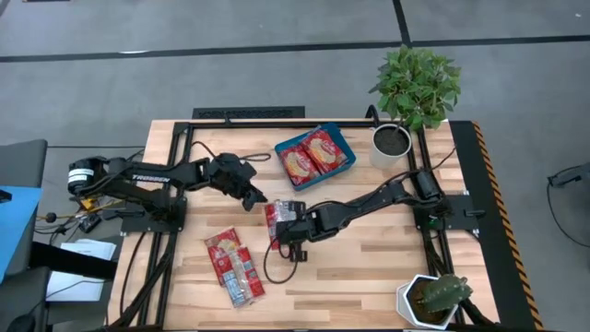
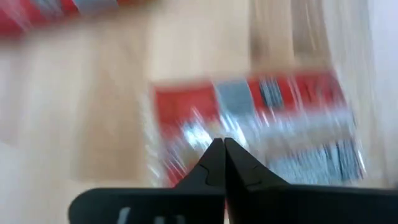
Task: Sort popcorn bags into baskets
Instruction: Put the red popcorn bag into the blue bin
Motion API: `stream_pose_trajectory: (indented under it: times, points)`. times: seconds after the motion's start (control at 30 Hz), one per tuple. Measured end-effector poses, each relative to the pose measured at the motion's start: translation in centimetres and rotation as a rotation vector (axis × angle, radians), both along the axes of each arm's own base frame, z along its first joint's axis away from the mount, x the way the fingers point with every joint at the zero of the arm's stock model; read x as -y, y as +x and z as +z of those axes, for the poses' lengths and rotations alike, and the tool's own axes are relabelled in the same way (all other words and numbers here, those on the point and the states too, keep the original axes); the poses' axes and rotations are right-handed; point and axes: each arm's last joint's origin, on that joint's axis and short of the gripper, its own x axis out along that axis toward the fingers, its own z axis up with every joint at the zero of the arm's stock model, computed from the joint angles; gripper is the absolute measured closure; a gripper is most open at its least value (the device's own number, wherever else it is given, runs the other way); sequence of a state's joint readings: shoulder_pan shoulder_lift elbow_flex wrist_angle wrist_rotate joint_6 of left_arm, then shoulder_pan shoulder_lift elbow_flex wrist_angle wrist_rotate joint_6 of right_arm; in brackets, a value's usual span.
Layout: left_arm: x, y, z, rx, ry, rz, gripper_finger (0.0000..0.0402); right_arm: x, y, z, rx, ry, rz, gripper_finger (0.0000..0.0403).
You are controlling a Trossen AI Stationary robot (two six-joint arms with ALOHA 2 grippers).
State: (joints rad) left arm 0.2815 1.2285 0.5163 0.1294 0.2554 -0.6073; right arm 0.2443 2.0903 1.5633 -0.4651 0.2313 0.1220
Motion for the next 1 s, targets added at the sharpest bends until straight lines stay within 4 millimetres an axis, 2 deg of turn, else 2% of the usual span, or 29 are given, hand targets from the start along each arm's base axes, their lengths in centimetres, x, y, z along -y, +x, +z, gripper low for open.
stream_pose_trajectory:
  times: [0.13,0.27,0.47,0.63,0.87,1.0]
  points:
    - [-1.6,-0.4,-0.3,-0.002,0.025,0.000,0.0184,-0.6,-0.1,-0.4,-0.008,-0.005,0.000,0.0396]
    - [-2.7,-0.3,-1.7,-0.045,-0.015,-0.034,0.0184,-0.3,0.2,-1.1,-0.009,0.016,-0.040,0.0393]
    - [-3.1,0.8,-4.6,-0.087,-0.102,-0.124,0.0185,-0.5,-0.1,-1.2,-0.039,0.015,-0.039,0.0396]
    - [-3.0,1.9,-6.0,-0.073,-0.164,-0.190,0.0185,-0.6,-0.8,-1.6,-0.118,-0.002,-0.039,0.0393]
    - [-3.4,3.1,-6.8,-0.113,-0.142,-0.175,0.0185,-0.5,-1.2,-1.8,-0.163,-0.017,-0.031,0.0396]
    - [-3.8,3.8,-5.8,-0.095,-0.116,-0.158,0.0185,-1.2,-0.9,-1.6,-0.109,-0.022,0.014,0.0394]
